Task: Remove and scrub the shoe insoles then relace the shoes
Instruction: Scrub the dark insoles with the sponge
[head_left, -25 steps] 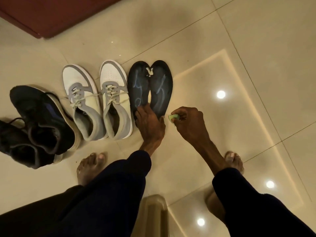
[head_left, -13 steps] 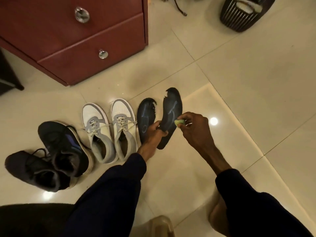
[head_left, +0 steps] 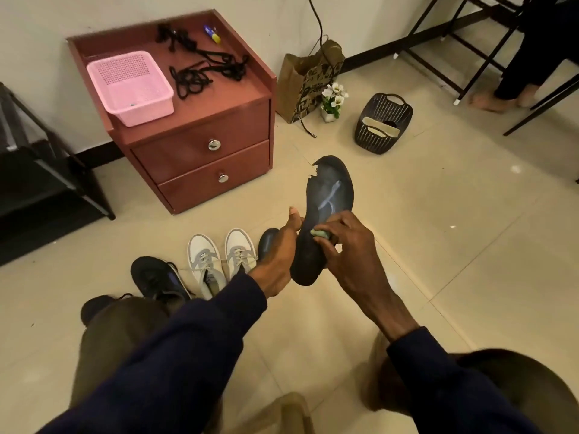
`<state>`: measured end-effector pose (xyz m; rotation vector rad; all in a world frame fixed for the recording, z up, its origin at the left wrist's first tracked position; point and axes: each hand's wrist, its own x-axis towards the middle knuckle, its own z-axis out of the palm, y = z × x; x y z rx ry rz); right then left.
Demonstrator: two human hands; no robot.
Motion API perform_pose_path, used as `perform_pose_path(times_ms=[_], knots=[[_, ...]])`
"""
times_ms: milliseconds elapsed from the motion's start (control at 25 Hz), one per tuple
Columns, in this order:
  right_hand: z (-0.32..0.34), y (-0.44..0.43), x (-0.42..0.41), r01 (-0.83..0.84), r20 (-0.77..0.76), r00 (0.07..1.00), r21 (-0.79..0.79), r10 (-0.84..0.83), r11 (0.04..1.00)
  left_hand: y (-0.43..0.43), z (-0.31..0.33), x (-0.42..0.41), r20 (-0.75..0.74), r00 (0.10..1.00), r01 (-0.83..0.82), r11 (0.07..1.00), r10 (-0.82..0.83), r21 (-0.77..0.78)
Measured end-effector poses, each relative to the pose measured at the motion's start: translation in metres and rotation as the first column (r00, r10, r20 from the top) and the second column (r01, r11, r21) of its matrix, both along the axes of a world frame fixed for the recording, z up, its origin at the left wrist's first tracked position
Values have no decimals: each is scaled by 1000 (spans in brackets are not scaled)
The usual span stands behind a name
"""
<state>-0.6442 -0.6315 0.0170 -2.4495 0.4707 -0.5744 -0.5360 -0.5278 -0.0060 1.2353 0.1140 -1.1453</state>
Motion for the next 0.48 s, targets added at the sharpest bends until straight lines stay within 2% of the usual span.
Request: perform_pose_path(times_ms=[80,160,200,280,320,360,480], knots=[[22,28,-18,-157,-3,988,-47,157,987,20,19,-14,3,1000,4,1000,-4,-28],[37,52,-39,-325,-88,945,-124,316,938,46,35,-34,-48,999,-18,997,15,-76],[41,54,-43,-318,-116,946,-172,302,932,58,41,-45,-89,996,-41,994,32,-103],[47,54,-45,-133,-79,990,-219,118,967,79,47,-62,-170,983,-102,981,74,-164],[50,56,-45,-56,-47,998,-208,47,976,88,48,-68,-196,976,-133,974,96,-184],[52,63,-45,-64,-23,998,-171,61,983,96,48,-70,-202,972,-161,968,121,-194],[60,112,-58,-357,-75,931,17,357,934,122,45,-69,-158,976,-180,961,148,-212]])
